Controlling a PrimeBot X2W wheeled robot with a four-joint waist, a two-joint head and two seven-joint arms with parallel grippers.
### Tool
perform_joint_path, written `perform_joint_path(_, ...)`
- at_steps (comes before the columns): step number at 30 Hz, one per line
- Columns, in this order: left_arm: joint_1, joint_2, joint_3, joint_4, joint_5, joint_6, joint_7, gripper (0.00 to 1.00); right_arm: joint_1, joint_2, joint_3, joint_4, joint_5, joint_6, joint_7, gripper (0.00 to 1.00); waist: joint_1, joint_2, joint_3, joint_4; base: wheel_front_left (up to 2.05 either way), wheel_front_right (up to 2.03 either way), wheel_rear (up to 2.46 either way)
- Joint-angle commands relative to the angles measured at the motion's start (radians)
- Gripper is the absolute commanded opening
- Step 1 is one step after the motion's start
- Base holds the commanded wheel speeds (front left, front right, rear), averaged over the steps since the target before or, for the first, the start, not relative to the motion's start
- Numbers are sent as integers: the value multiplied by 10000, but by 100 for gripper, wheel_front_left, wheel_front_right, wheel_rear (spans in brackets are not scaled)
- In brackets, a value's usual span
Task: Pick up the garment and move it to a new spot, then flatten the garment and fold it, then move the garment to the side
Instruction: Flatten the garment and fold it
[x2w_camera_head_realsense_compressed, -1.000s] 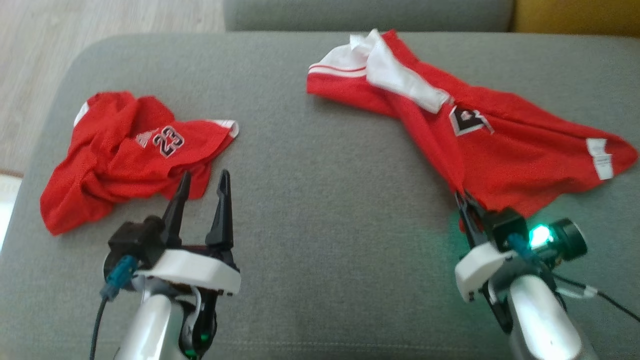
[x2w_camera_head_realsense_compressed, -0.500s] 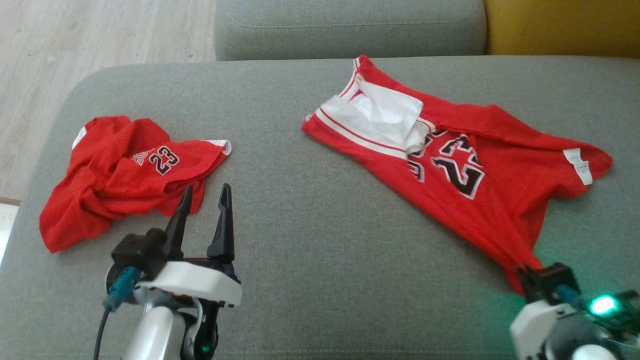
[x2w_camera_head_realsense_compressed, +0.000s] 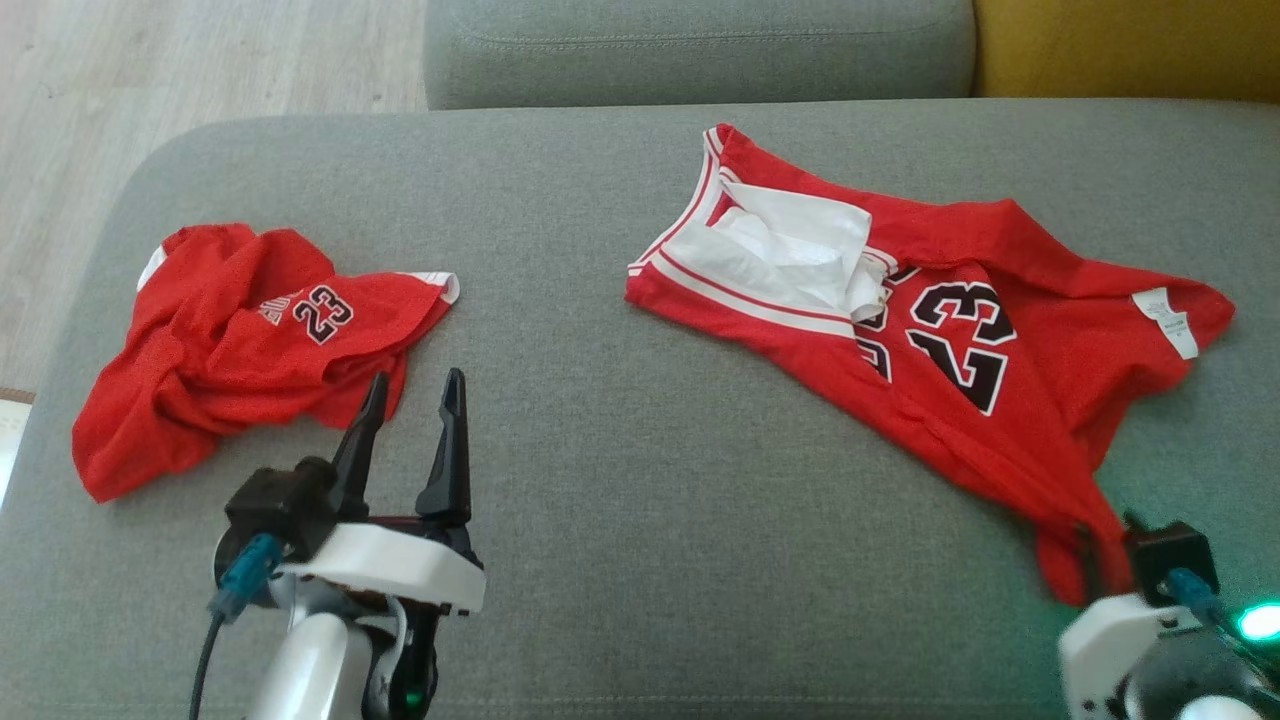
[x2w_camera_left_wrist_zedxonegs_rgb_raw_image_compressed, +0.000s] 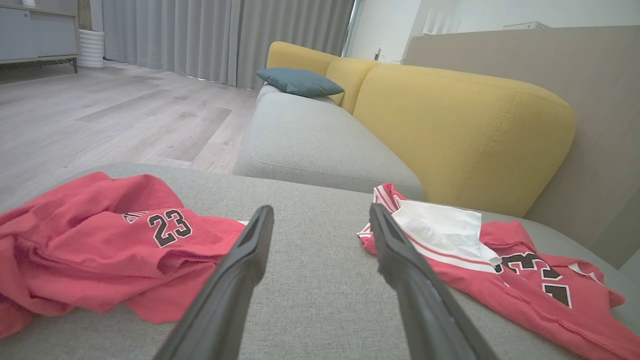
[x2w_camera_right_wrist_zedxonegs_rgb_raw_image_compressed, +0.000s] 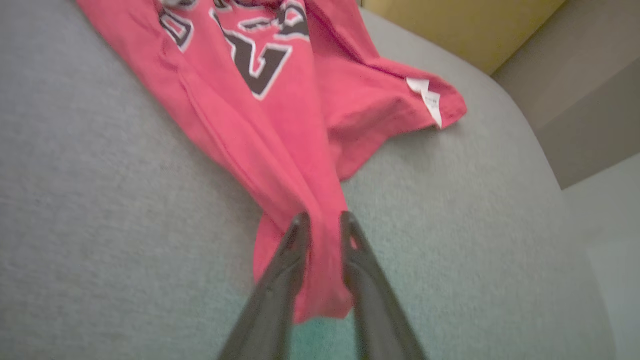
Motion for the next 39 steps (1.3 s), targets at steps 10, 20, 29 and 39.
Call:
perform_joint_path(10,-365,35,237,-303,49,-76,-55,100,-1682,419,1730,-636,1648,65,-3165,100,0,0,-33,293,0,0,0)
perform_joint_path(20,-396,35,-88,-385,-83,-46,-55,100,-2984,427,2655,936,2924,65,-3458,100,0,0,248,1032,0,0,0)
perform_joint_path(29,-636,35,-406,-365,-292,-16,-55,100,-4908,427,1769,3046,2123,65,-3004,100,0,0,904,1850,0,0,0)
perform_joint_path(39,-901,35,-580,-388,-463,60,-55,100,-6589,428,-28,5515,803,65,-3155,100,0,0,1584,2559,0,0,0)
